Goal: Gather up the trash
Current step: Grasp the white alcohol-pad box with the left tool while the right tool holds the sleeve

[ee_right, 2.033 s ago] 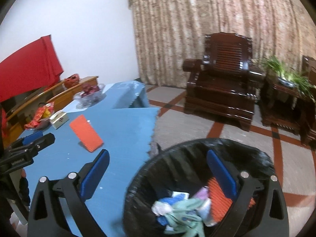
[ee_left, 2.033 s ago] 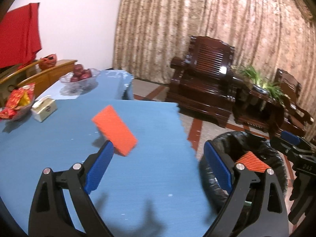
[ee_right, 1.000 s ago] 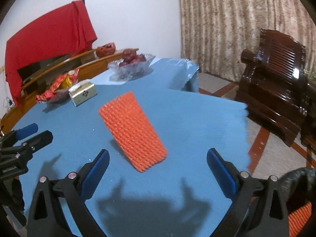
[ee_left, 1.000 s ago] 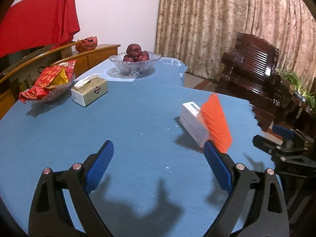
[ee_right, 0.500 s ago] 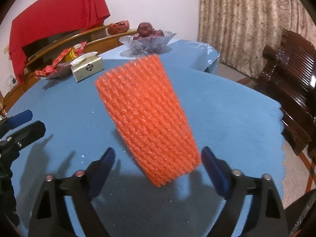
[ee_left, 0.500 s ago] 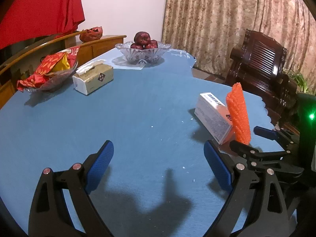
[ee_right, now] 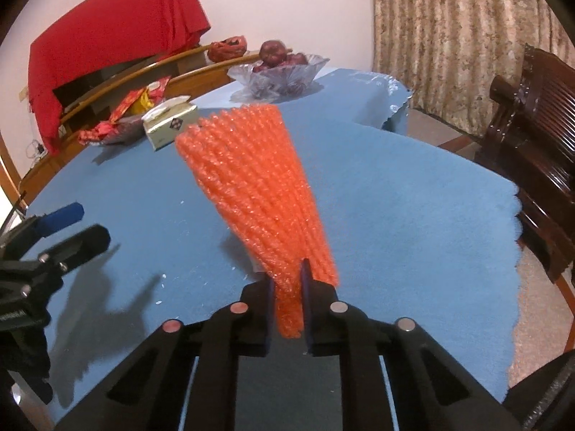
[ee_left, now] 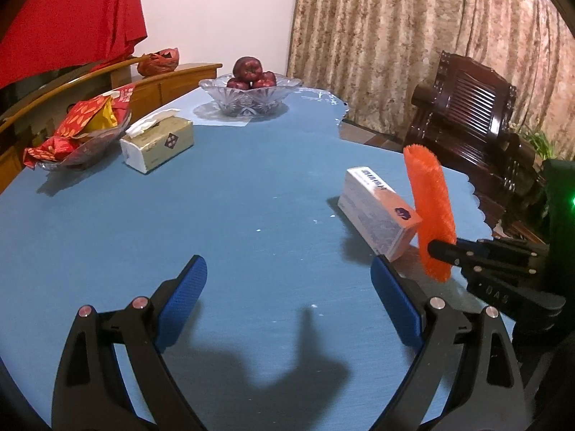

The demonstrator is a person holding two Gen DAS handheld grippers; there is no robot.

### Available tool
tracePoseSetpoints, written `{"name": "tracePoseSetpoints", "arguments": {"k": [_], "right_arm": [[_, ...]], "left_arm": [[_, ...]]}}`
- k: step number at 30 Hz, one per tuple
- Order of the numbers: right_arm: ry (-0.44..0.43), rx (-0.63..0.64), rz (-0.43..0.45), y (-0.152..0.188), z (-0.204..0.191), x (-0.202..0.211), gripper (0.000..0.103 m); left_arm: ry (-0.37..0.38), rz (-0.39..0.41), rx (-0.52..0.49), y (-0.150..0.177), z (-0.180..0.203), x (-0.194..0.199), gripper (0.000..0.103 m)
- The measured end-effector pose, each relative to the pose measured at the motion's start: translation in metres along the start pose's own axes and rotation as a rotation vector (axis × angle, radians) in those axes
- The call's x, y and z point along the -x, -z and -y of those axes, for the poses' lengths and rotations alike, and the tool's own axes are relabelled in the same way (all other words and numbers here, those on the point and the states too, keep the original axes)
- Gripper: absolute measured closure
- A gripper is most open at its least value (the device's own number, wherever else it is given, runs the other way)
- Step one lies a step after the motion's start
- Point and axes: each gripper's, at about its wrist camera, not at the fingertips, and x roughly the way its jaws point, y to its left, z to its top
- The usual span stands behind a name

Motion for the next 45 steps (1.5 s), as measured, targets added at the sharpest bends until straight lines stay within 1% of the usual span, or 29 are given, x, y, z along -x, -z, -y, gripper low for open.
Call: {"name": "tracePoseSetpoints", "arguments": {"k": [8,12,15,21,29,37,38,39,40,41,42,43,45], "right_arm": [[0.043,-0.064,0.043,-0.009,0.03,0.022,0.09],[0.082,-0.087,0.03,-0.008,0.047,0.022,0.09],[0.097,-0.114,0.019,-0.004,0.058,0.019,0.09],[0.123,-0.146,0.017,0.003,0.075,0.019,0.09],[0.129,-0.172,0.02,0.008,0.086,0.02,0.09],[0.126,-0.182,0.021,0.011,0.088,0.019,0.09],[0.126,-0.184,0.021,0.011,0.088,0.019,0.09],[0.125,-0.184,0.02,0.011,0.087,0.019,0.09],[0.123,-0.184,0.02,0.011,0.087,0.019,0.09],[0.122,-0.184,0.019,0.012,0.087,0.019,0.09],[0.121,-0.183,0.019,0.011,0.086,0.019,0.09],[0.119,-0.183,0.019,0.011,0.085,0.02,0.09],[0.117,-0.181,0.02,0.011,0.085,0.021,0.09]], "left_arm": [[0.04,0.0,-0.024,-0.006,0.028,-0.009,0.013],[0.059,0.001,-0.043,-0.011,0.047,-0.018,0.013],[0.069,0.004,-0.067,-0.016,0.063,-0.028,0.013],[0.076,-0.012,-0.074,-0.02,0.082,-0.051,0.013],[0.038,-0.032,-0.085,-0.027,0.101,-0.083,0.013],[0.018,-0.049,-0.052,-0.029,0.103,-0.102,0.014],[0.022,-0.056,-0.047,-0.029,0.102,-0.104,0.02],[0.025,-0.067,-0.046,-0.028,0.101,-0.105,0.028],[0.032,-0.08,-0.043,-0.028,0.1,-0.107,0.032],[0.043,-0.09,-0.037,-0.027,0.1,-0.108,0.044],[0.062,-0.105,-0.029,-0.026,0.098,-0.109,0.052],[0.063,-0.106,-0.025,-0.026,0.096,-0.109,0.052],[0.065,-0.1,-0.025,-0.026,0.095,-0.105,0.062]]}}
